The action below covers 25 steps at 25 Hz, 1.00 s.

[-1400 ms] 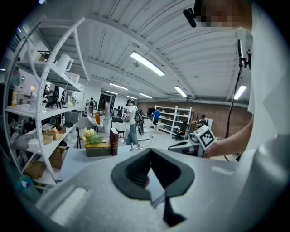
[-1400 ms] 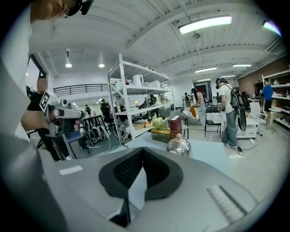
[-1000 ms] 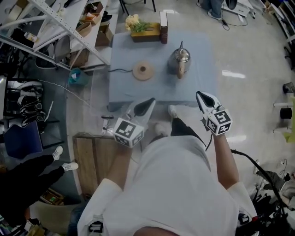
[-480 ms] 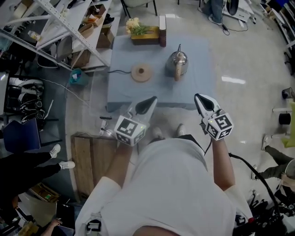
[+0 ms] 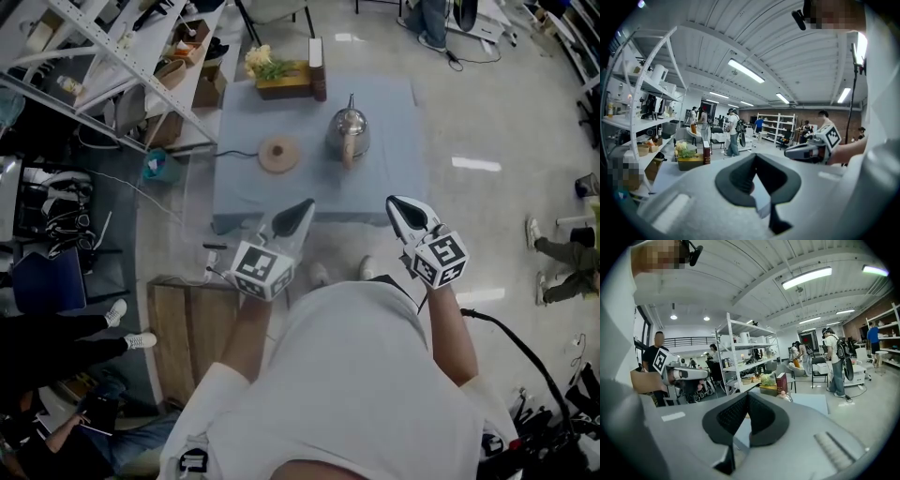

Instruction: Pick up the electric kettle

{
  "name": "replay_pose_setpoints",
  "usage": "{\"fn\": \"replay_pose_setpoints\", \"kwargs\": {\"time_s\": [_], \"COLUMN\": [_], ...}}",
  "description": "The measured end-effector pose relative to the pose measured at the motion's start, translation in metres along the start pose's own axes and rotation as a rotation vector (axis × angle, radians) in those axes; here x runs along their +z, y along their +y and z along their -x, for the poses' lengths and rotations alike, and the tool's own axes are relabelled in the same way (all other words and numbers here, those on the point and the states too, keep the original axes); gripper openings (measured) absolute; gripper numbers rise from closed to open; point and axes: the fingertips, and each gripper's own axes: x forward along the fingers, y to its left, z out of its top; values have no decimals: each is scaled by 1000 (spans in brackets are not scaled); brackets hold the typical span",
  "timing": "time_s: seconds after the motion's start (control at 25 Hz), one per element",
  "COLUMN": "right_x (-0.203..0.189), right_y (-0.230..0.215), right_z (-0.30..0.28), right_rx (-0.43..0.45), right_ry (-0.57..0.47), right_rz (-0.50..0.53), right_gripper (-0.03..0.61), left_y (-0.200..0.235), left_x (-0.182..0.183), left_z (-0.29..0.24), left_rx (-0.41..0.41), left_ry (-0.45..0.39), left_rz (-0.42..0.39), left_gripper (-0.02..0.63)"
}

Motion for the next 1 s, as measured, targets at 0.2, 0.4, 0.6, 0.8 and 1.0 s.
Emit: {"fn": "replay_pose_setpoints", "kwargs": {"time_s": [0.2,0.4,0.6,0.8,1.0], "right_x": [5,11,12,13,14], "right_y": [1,1,-2,-4,-2], "right_z": [2,4,5,5,3], "right_rx": [26,39,48,55,64], "right_ry": [-8,-14,-14,-13,-16], "right_rz": [5,-13,-9,-10,-9], "right_gripper": [3,3,3,3,3], "left_y": [-9,-10,-13,-15,-15], "left_x": [3,7,6,8,7], "left_z": [-7,-7,-5,-5,-5], "left_rx": [3,14,26,27,23], "left_ry": [0,-1,-4,-11,-6], "left_rz": [-14,-15,-14,-16,-18], "left_gripper": [3,3,3,3,3]}}
